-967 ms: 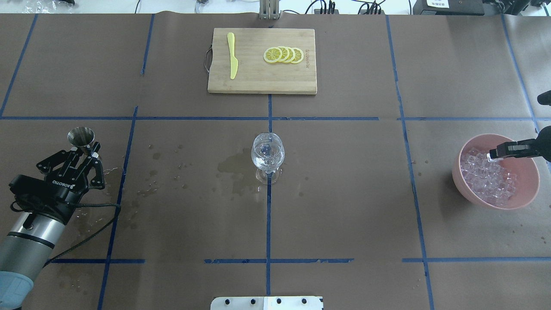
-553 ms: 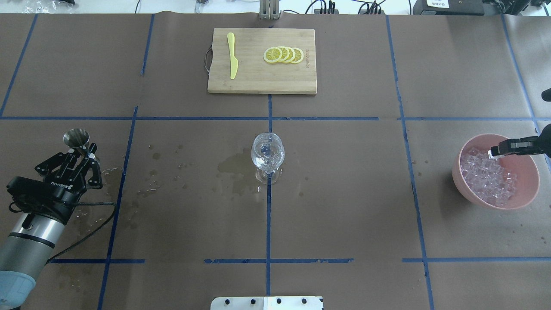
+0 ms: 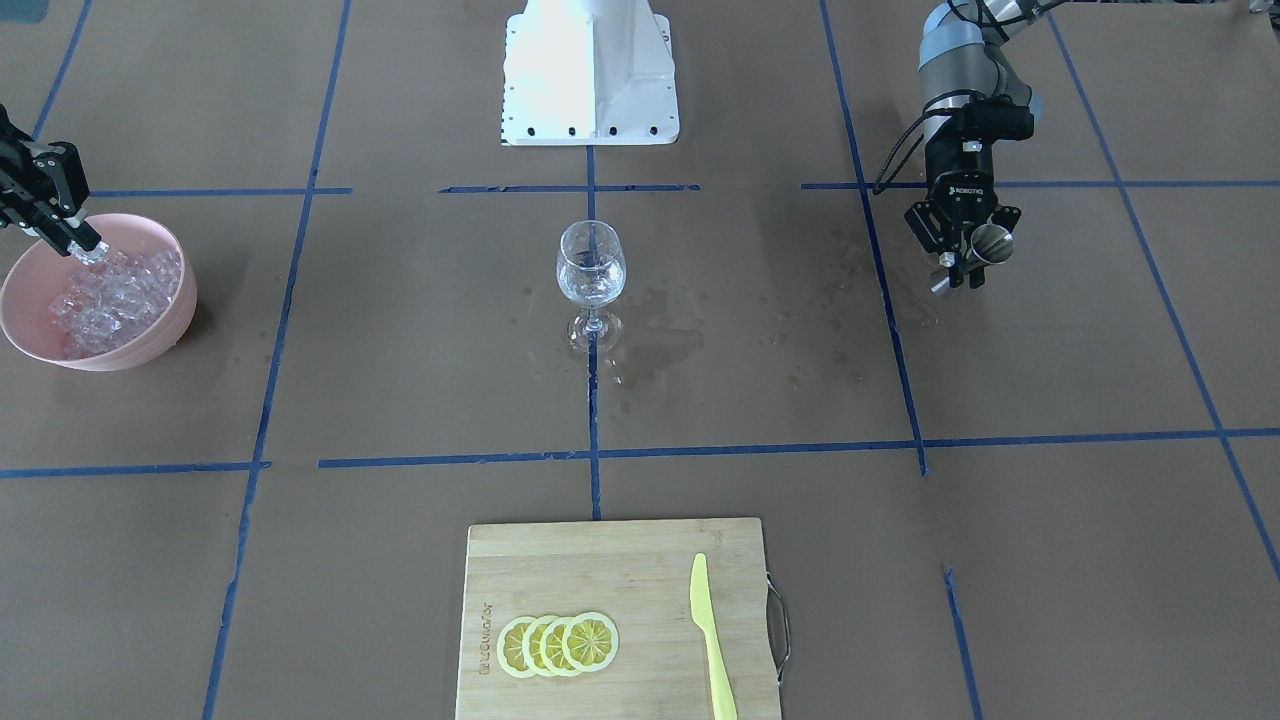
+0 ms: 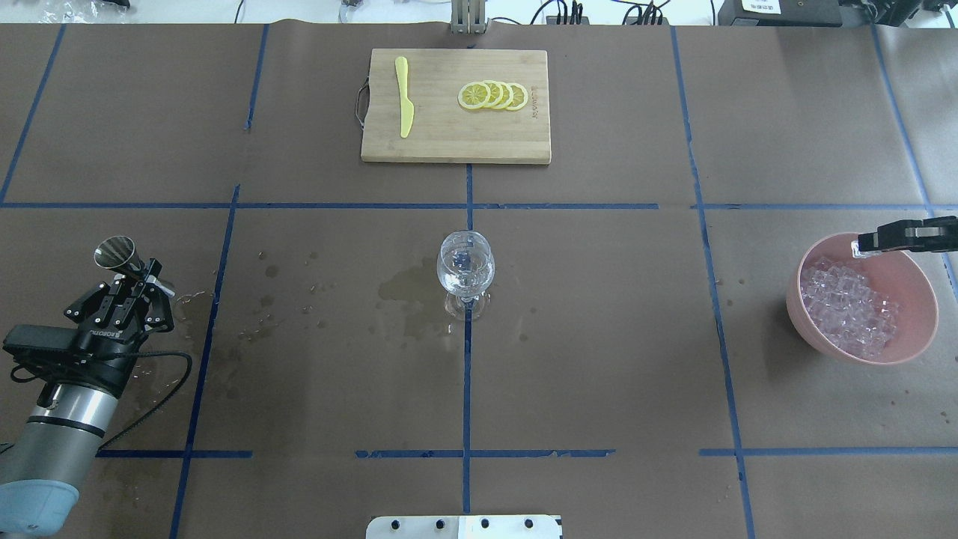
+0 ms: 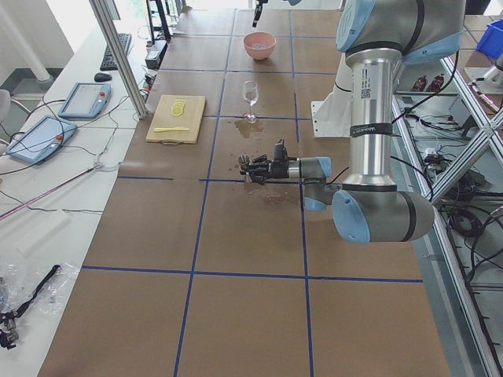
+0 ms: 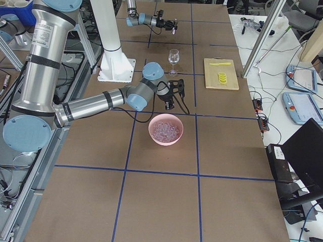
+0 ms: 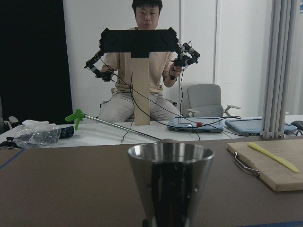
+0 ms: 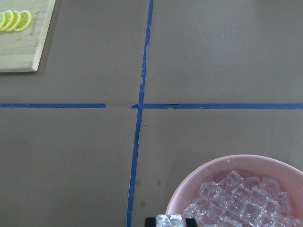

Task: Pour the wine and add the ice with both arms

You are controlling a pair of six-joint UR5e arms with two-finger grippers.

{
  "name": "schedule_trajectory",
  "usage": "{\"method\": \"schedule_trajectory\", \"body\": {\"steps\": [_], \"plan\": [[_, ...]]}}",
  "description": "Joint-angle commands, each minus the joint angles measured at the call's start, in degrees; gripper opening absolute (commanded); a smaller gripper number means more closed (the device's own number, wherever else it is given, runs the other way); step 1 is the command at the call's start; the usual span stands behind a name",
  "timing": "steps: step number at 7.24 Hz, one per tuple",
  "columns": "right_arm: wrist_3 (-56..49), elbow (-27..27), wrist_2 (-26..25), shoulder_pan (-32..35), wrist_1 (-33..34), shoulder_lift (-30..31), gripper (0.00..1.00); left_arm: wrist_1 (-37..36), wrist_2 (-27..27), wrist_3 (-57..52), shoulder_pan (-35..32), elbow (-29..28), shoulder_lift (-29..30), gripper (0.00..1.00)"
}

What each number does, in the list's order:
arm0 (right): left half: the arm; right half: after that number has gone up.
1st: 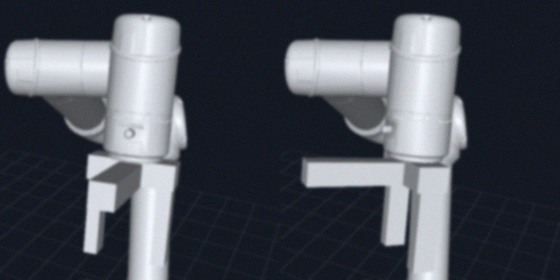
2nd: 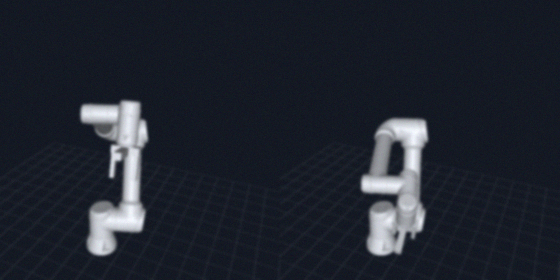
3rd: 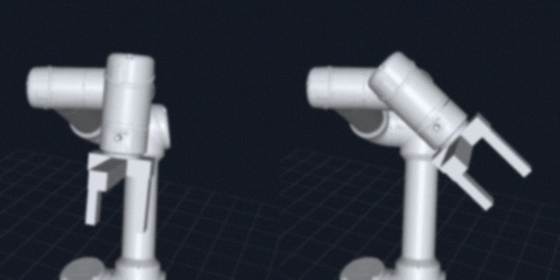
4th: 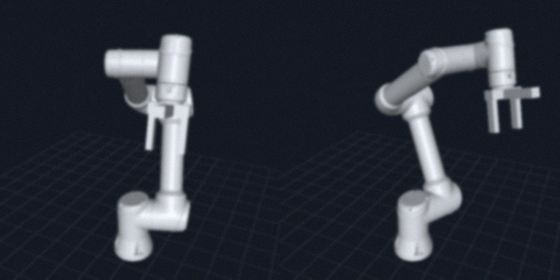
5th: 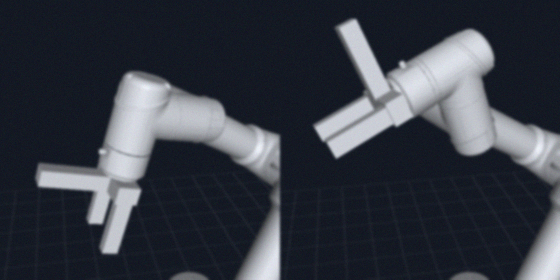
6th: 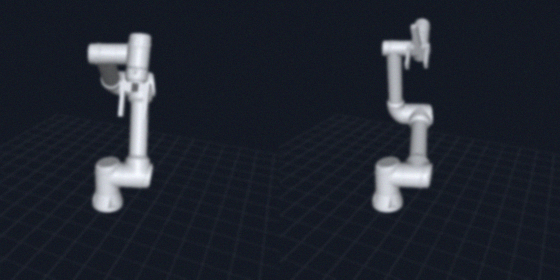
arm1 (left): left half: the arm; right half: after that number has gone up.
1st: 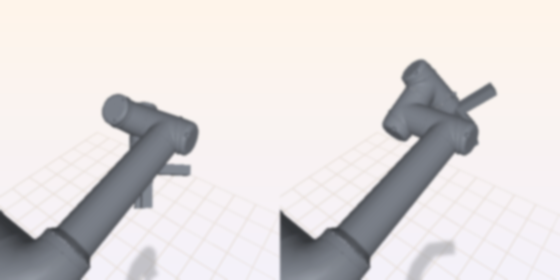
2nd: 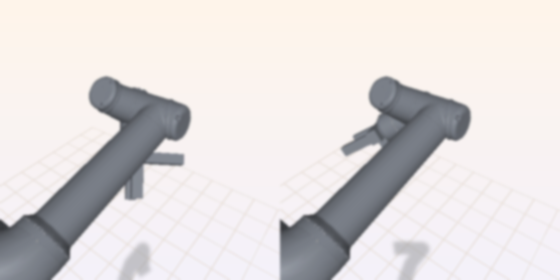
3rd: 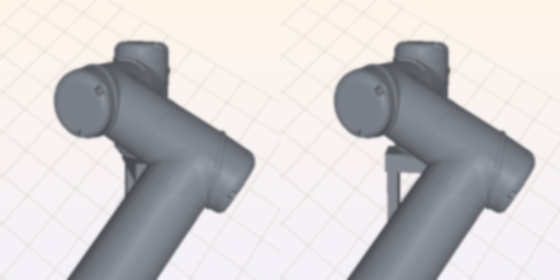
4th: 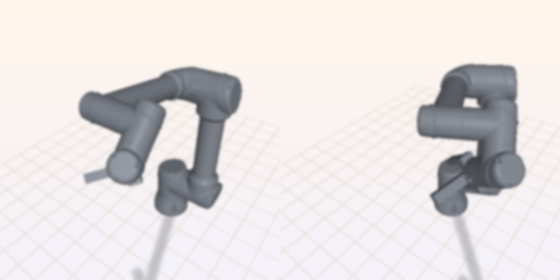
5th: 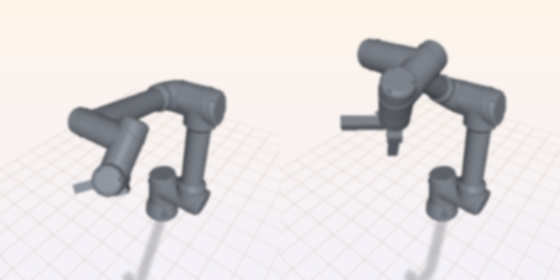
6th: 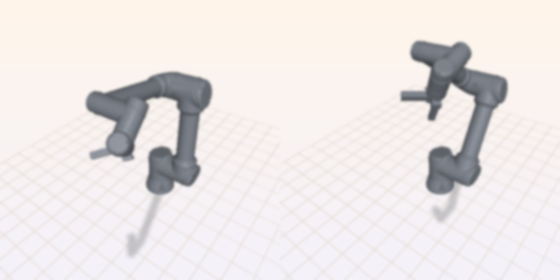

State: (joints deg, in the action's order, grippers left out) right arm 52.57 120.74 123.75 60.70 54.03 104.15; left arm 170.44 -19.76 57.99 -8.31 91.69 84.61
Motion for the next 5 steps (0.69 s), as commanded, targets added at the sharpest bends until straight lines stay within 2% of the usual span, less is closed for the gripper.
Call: {"method": "schedule_trajectory", "body": {"steps": [1,3,4,5], "plan": [[1.9,0.8,-0.1,0.4,-0.4,-0.8,0.00,-1.8,0.1,1.2,0.9,-1.5,2.3,0.00],[1.9,1.9,-0.3,0.4,-0.5,-1.6,0.00,-1.9,0.1,1.4,0.9,-3.1,2.9,0.00],[2.0,2.2,-0.4,0.4,-0.5,-2.1,0.00,-1.9,0.0,1.4,1.0,-3.1,3.0,0.06],[2.0,2.1,-0.4,0.4,-0.5,-2.5,0.00,-1.9,0.0,1.3,1.3,-4.1,3.0,0.06]]}}
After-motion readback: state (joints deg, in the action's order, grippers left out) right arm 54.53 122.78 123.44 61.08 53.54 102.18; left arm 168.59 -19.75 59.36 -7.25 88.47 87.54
